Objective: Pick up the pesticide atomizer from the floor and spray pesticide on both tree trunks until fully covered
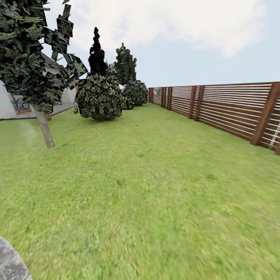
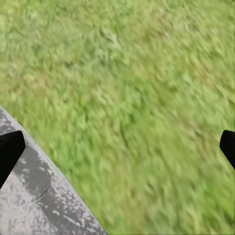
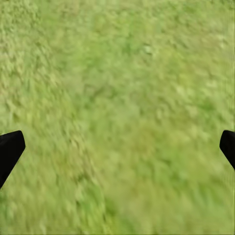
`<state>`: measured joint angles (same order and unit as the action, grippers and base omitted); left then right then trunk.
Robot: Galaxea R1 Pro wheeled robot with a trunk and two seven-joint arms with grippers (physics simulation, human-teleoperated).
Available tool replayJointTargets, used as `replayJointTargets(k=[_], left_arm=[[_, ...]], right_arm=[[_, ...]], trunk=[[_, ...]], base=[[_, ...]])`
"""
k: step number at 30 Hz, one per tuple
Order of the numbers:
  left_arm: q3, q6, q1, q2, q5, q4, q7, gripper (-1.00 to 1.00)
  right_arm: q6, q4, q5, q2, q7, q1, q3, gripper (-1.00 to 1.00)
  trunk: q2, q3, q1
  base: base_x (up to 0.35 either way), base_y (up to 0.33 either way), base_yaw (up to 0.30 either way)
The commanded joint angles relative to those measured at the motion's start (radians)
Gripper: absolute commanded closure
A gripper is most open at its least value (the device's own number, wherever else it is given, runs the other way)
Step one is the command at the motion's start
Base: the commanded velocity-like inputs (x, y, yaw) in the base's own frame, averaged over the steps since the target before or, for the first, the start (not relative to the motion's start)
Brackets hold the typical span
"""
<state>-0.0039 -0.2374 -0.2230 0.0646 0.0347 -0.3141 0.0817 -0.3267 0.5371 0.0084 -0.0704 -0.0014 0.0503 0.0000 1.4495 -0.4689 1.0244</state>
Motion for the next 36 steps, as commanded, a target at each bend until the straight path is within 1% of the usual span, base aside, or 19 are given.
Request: replayJointTargets(k=[1, 9, 15, 31, 33, 35, 36], left_arm=[[-0.001, -0.003, -0.001, 0.000, 0.004, 0.001, 0.001, -1.00], [0.000, -0.003, -0.001, 0.000, 0.004, 0.001, 0.001, -1.00], [0.000, -0.003, -0.001, 0.000, 0.004, 0.001, 0.001, -1.00], [0.002, 0.000, -0.001, -0.001, 0.005, 0.000, 0.003, -1.00], [0.007, 0.001, -0.001, 0.000, 0.013, -0.001, 0.004, -1.00], [0.024, 0.001, -0.001, 0.000, 0.032, -0.002, 0.003, -1.00], [0.041, 0.000, -0.001, 0.000, 0.048, -0.004, 0.002, -1.00]], right_arm=[[-0.003, 0.000, 0.001, 0.000, 0.000, 0.000, 0.000, -1.00], [-0.003, 0.000, 0.001, 0.000, 0.000, 0.000, 0.000, -1.00], [-0.003, 0.000, 0.001, 0.000, 0.000, 0.000, 0.000, -1.00], [-0.003, 0.000, 0.001, 0.000, -0.001, 0.000, -0.003, -1.00], [-0.003, 0.001, 0.001, 0.000, -0.001, 0.000, -0.003, -1.00], [-0.003, 0.001, 0.001, 0.000, -0.001, 0.000, -0.003, -1.00], [-0.003, 0.001, 0.001, 0.000, -0.001, 0.000, -0.003, -1.00]], trunk=[[0.000, -0.001, 0.001], [0.000, -0.001, 0.001], [0.000, -0.001, 0.001], [0.000, -0.001, 0.001], [0.000, -0.001, 0.001], [0.000, -0.001, 0.001], [0.000, -0.001, 0.001]], base=[[0.338, 0.000, 0.277], [0.331, 0.000, 0.277], [0.228, 0.000, 0.277], [0.020, 0.000, 0.277], [0.000, 0.000, 0.277], [0.000, 0.000, 0.277], [0.000, 0.000, 0.277]])
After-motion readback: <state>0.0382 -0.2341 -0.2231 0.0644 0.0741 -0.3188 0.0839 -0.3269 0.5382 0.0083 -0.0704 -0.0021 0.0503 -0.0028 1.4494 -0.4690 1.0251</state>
